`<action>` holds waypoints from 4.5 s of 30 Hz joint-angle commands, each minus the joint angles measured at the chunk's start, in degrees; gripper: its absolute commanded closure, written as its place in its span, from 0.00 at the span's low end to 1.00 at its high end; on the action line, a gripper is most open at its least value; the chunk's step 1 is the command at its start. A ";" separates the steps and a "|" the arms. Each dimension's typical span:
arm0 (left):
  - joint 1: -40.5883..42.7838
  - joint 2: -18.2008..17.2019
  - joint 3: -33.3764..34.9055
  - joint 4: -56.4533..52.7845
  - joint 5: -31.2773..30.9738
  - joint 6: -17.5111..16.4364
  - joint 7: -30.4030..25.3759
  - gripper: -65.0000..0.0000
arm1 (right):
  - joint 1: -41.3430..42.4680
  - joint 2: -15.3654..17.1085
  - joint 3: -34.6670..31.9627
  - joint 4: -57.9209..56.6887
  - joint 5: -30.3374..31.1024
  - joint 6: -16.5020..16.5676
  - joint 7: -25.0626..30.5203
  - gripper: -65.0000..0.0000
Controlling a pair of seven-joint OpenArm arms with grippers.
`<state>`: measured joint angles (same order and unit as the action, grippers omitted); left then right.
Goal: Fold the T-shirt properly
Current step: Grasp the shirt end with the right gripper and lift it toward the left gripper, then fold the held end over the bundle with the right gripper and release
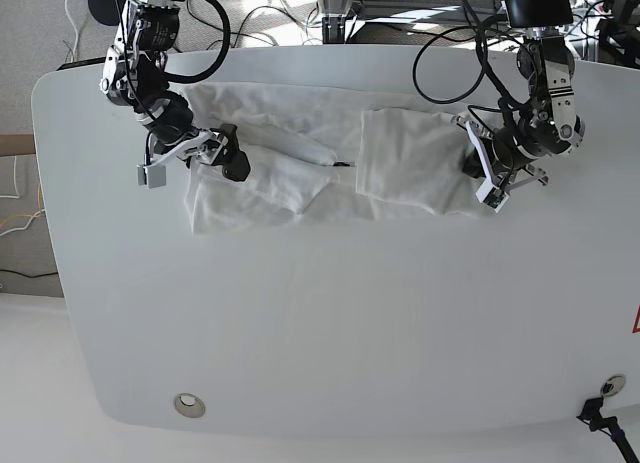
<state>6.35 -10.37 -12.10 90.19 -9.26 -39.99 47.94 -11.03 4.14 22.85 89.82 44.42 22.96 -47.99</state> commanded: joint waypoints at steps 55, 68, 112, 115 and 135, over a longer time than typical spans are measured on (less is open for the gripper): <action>0.64 -0.57 -0.08 0.58 1.65 -0.01 2.12 1.00 | 14.85 -12.01 -41.62 6.75 -3.50 -9.11 -3.49 1.00; 0.90 -0.57 -10.89 12.36 1.65 -0.01 2.30 0.80 | 16.43 -11.92 -44.17 6.31 -3.59 -13.60 -3.49 0.76; 1.25 -5.15 -27.33 19.04 1.56 -0.01 1.86 0.41 | 22.32 -9.81 -45.31 0.77 -34.45 -13.51 -3.49 0.75; 1.25 -5.32 -27.42 19.04 1.56 -0.01 1.86 0.41 | 22.32 -11.75 -46.37 -1.25 -36.64 -13.51 -3.49 0.75; 1.25 -5.15 -27.15 19.04 1.56 -0.01 1.86 0.41 | 25.93 -13.14 -59.99 5.26 -22.23 -13.95 -3.49 0.75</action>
<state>8.08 -14.63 -39.13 108.27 -7.31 -40.34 50.96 13.56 -8.71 -39.62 93.56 20.88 9.02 -52.66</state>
